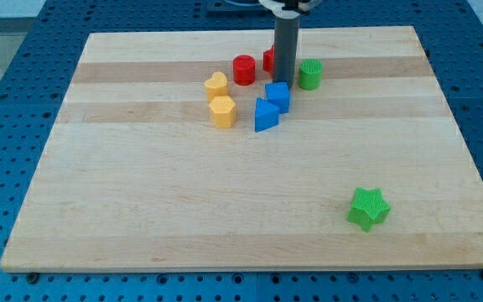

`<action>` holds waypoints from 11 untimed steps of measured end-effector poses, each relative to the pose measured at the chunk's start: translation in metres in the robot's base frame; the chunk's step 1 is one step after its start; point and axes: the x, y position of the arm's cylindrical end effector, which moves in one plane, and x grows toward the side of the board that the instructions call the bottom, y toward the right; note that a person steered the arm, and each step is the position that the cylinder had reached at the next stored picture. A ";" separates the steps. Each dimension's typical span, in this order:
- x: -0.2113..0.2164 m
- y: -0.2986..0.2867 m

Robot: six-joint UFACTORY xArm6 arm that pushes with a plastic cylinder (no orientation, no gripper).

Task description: Push the green circle to the right side of the red star

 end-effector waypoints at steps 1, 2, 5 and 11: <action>0.002 0.022; 0.002 0.033; 0.002 0.033; 0.018 0.067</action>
